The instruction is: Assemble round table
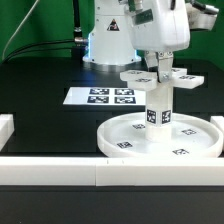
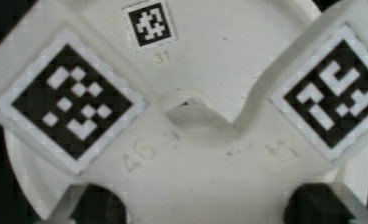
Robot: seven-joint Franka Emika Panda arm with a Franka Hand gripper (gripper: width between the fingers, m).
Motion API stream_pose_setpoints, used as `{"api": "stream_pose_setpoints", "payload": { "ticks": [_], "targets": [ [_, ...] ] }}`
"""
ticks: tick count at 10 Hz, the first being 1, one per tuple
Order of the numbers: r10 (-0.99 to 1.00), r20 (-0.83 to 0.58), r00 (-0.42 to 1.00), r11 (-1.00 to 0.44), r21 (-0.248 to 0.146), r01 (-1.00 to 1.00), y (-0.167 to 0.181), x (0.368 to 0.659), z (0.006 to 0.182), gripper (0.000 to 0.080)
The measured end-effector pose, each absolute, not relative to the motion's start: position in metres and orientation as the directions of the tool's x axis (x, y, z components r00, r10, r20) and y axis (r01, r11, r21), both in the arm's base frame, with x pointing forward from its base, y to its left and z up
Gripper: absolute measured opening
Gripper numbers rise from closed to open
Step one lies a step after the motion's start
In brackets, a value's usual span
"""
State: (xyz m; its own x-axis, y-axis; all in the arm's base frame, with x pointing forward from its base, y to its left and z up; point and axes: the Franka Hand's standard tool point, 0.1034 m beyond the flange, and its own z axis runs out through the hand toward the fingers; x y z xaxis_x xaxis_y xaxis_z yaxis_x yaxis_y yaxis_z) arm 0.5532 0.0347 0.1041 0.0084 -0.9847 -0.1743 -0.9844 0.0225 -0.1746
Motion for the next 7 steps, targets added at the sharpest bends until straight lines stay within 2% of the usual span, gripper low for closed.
{"api": "stream_pose_setpoints", "payload": {
  "ticks": [2,3,5,6,7],
  "targets": [
    [-0.952,-0.23,-0.203,0.246,-0.174,-0.954,0.0318,0.5524,0.1044,0.0442],
    [-0.907,-0.263,-0.33,0.378,-0.161,-0.911,0.0331,0.5528,0.1048,0.0442],
    [-0.884,-0.274,-0.378,0.428,-0.149,-0.891,0.0356,0.5531,0.1041,0.0442],
    [-0.881,-0.276,-0.385,0.435,-0.147,-0.889,0.0357,0.5529,0.1039,0.0515],
    [-0.885,-0.275,-0.377,0.426,-0.148,-0.892,0.036,0.5528,0.1037,0.0515]
  ]
}}
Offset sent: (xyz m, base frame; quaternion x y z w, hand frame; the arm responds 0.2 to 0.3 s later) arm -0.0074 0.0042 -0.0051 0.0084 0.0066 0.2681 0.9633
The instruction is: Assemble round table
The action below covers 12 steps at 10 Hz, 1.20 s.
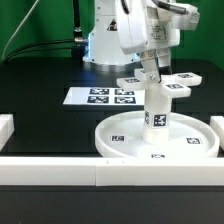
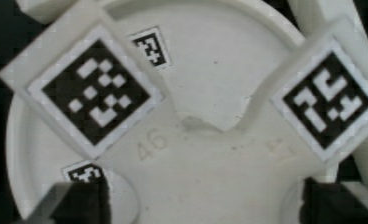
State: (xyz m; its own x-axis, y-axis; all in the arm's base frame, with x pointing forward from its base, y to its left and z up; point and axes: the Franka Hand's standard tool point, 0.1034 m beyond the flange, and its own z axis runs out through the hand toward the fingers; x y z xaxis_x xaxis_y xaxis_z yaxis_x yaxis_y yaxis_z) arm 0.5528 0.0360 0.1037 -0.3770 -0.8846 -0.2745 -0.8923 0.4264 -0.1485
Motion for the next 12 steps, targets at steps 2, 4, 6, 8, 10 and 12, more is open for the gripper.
{"api": "stream_pose_setpoints", "payload": {
  "ticks": [2,4,6,8,10,12],
  "targets": [
    [-0.886,-0.274,-0.374,0.423,-0.149,-0.894,0.036,0.553,0.103,0.0621],
    [-0.888,-0.273,-0.369,0.418,-0.15,-0.896,0.036,0.552,0.103,0.0648],
    [-0.891,-0.272,-0.364,0.413,-0.151,-0.898,0.036,0.552,0.103,0.0649],
    [-0.892,-0.272,-0.36,0.41,-0.152,-0.899,0.036,0.553,0.104,0.0649],
    [-0.893,-0.311,-0.325,0.387,-0.164,-0.907,0.037,0.555,0.137,0.0649],
    [-0.885,-0.344,-0.312,0.382,-0.155,-0.911,0.048,0.553,0.162,0.0649]
  ]
}}
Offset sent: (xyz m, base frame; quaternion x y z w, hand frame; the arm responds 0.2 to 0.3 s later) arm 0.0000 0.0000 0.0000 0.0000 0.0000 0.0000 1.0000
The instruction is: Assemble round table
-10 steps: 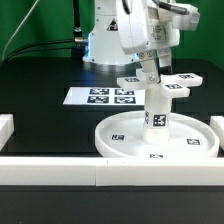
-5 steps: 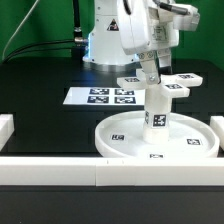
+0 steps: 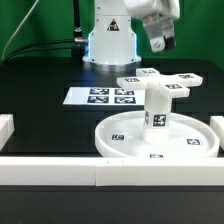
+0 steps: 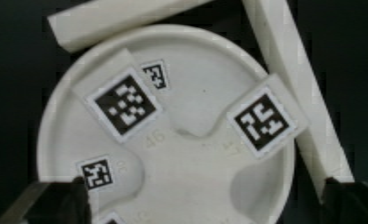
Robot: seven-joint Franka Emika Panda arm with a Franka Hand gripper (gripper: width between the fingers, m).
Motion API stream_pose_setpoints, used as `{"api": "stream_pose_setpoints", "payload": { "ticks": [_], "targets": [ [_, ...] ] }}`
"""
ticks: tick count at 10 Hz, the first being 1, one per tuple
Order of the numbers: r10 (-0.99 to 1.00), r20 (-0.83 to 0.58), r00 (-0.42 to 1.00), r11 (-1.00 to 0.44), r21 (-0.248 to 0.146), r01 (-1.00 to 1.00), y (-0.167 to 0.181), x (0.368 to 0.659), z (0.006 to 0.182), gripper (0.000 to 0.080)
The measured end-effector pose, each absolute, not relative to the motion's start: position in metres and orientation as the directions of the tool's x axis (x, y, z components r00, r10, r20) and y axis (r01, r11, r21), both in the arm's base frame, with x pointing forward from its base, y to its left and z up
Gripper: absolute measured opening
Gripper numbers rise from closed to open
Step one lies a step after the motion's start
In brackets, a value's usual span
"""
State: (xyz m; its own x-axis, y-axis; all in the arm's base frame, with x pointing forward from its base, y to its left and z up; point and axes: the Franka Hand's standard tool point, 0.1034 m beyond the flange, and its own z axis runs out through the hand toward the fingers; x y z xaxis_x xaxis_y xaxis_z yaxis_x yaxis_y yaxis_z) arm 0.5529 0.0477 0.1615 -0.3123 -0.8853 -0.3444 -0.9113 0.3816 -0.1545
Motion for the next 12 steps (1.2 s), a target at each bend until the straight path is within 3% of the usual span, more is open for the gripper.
{"api": "stream_pose_setpoints", "payload": {
  "ticks": [12],
  "targets": [
    [-0.889,-0.342,-0.305,0.373,-0.153,-0.915,0.0484,0.5521,0.159,0.0649]
  ]
}}
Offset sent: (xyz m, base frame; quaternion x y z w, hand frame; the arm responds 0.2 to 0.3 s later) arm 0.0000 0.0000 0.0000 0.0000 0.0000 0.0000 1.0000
